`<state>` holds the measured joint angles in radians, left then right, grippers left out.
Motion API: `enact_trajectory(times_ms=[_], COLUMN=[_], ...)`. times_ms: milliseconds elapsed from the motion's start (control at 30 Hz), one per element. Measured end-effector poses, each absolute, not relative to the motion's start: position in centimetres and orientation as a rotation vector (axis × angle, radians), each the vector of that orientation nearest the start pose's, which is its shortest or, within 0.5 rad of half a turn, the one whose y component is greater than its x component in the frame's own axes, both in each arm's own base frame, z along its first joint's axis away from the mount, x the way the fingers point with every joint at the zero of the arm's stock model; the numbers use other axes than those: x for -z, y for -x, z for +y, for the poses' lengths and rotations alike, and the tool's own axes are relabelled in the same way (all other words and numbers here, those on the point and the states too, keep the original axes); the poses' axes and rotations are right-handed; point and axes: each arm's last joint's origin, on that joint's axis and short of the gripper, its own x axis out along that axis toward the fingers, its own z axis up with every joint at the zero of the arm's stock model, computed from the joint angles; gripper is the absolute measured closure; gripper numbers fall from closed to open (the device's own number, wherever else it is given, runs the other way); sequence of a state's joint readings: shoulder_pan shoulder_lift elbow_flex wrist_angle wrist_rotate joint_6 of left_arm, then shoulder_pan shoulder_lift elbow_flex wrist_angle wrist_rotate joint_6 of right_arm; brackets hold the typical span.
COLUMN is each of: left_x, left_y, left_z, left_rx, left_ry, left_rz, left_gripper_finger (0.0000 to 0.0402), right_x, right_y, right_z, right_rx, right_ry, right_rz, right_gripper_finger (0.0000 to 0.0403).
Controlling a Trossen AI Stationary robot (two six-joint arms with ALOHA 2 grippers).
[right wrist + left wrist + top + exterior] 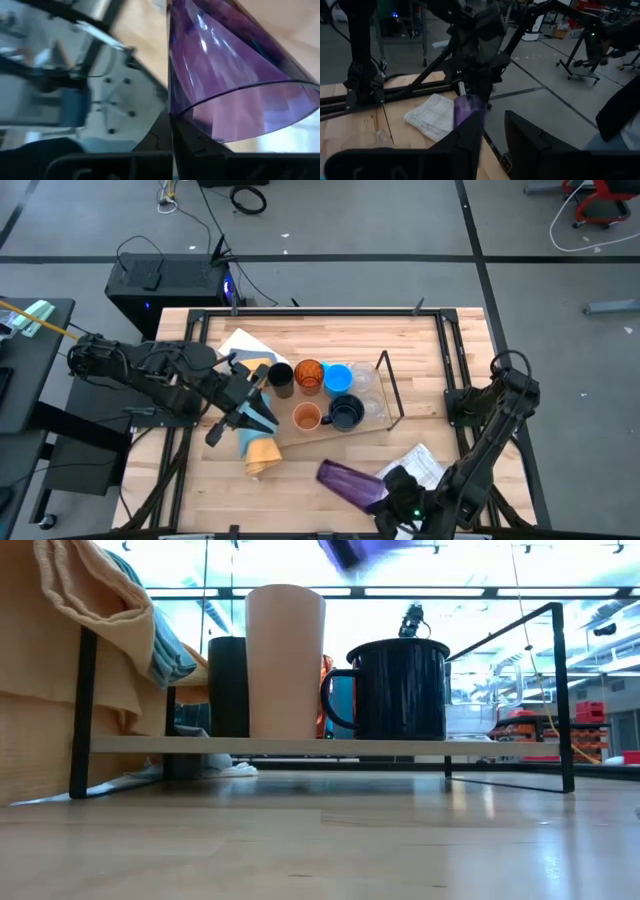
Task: Stack small to large cups/mugs on shelf
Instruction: Put the violet cup on the shelf
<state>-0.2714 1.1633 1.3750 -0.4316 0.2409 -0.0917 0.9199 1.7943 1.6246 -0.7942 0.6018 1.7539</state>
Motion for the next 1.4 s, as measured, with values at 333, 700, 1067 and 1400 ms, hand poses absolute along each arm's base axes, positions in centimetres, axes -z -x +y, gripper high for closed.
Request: enact_trajectory(times_ms=[333,700,1067,1400], left_x=[-43.7,-43.7,-43.6,-43.6], left_y=[-22.6,-22.6,-22.6,-22.6], left_z=[-7.0,-7.0,-7.0,-7.0], left_rx=[0.504,0.505,0.505,0.502], left_ry=[0.061,0.049,0.041,0.037], left_rz=[0.223,0.221,0.225,0.226], left_gripper_finger=[0.0312,0.0311,0.0306,0.0317], right_x=[-37.9,-41.4,-41.8,-40.5], right_y=[-26.7,-28.9,-28.4,-28.5], right_z=[28.0,26.0,24.2,22.3], right_rx=[0.216,0.17,0.071,-0.048], right_ry=[-1.025,-1.141,-0.784,-0.421], right_rz=[0.574,0.456,0.689,0.913], right_gripper_finger=[0.0403,0.0403,0.0403,0.0403])
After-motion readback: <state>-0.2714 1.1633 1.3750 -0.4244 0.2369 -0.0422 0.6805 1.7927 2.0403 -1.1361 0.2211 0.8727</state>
